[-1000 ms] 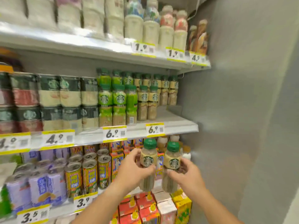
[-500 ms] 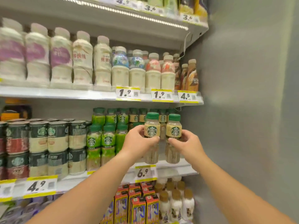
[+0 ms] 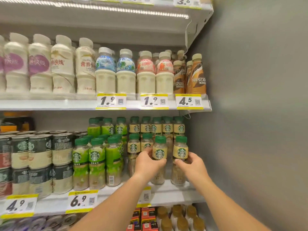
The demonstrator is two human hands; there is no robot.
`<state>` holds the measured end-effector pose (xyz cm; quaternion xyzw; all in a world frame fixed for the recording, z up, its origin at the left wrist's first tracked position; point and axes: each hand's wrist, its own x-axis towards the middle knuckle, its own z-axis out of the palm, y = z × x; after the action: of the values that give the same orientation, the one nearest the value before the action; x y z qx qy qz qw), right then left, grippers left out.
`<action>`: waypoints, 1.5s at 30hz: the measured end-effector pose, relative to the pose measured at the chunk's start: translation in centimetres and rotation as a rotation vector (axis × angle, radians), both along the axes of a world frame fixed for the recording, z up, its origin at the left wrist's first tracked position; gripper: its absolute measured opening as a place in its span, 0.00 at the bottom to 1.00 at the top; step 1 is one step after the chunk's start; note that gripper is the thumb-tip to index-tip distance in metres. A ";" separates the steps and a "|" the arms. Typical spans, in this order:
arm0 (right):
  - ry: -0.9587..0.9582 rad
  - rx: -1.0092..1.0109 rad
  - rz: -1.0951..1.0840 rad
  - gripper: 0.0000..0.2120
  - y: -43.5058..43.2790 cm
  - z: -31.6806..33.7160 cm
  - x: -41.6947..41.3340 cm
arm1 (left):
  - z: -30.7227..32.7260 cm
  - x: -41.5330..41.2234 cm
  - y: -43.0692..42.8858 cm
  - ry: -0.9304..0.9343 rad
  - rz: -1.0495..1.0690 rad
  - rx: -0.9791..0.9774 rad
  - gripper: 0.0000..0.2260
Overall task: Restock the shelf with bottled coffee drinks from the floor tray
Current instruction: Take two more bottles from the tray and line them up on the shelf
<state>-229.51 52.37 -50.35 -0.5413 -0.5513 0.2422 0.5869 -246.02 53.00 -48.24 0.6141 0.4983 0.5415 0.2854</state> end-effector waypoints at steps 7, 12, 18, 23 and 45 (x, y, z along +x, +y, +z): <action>-0.054 -0.039 0.091 0.23 1.4 -0.7 0.8 | -1.4 1.2 1.0 -0.067 0.075 0.003 0.25; -0.170 -0.059 0.057 0.18 1.2 -1.9 0.9 | -2.8 1.1 0.7 0.107 0.134 -0.040 0.24; -0.198 -0.091 0.054 0.19 1.8 -1.3 0.7 | -2.6 1.5 0.8 0.232 0.240 -0.126 0.19; -0.170 -0.105 0.047 0.21 3.3 -1.1 0.4 | -2.6 2.5 1.5 0.206 0.306 -0.122 0.14; -0.184 -0.081 0.003 0.21 6.5 -1.9 -0.4 | -3.1 3.4 3.8 0.307 0.429 -0.094 0.09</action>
<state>-229.90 58.91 -52.22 -0.5837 -0.5933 0.2145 0.5112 -242.60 56.78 -51.35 0.5555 0.6789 0.4665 0.1133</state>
